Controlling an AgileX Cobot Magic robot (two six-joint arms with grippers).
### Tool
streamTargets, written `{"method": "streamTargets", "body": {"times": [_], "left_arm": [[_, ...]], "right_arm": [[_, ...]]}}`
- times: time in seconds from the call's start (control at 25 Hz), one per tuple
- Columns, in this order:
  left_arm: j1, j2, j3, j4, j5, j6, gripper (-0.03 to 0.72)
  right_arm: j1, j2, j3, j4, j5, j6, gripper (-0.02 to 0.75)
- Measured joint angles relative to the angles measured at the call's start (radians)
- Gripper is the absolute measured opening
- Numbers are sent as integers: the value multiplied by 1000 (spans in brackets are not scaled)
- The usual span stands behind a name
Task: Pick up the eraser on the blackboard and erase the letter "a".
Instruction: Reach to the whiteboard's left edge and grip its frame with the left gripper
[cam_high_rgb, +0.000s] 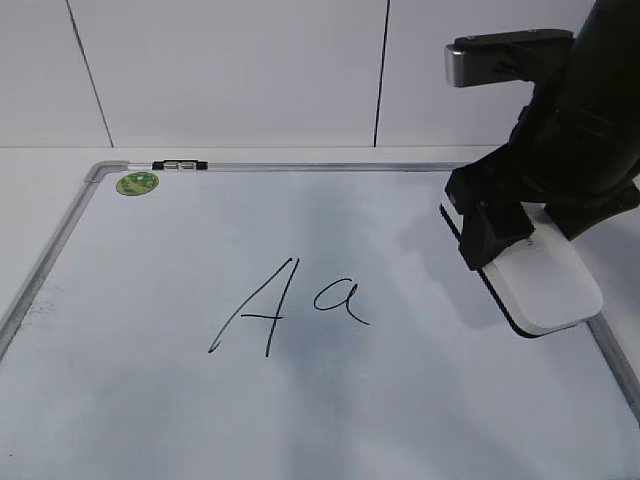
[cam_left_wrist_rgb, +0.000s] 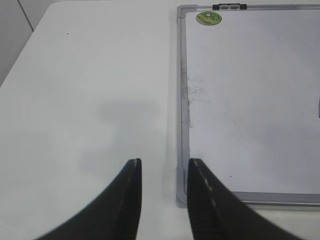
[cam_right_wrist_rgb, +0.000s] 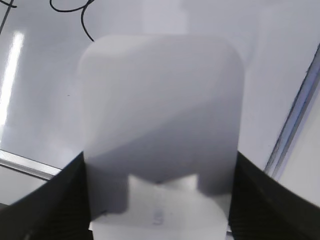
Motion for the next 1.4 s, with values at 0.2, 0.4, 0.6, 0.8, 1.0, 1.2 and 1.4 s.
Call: {"method": "streamTargets", "body": {"times": [0.2,0.4,0.6,0.8,1.0,1.2,1.4], "left_arm": [[0,86,-76,-2,-100,0,235],[0,346,-195,-4,-189,0,235],[0,662,-324,-77,-197,0,235],[0,974,-463,-124,-175,0,235],[0,1227,-581,-129,-149,0,236],[-12,1419,-650,-128,-138,0,238],[-45,1572,-704,-126,-136,23,239]], "right_arm": [[0,0,0,0,2,0,533],[0,0,0,0,3,0,533],[0,0,0,6,3,0,533],[0,0,0,9,6,0,533],[0,0,0,9,6,0,533],[0,0,0,3,6,0,533],[0,0,0,2,6,0,533]]}}
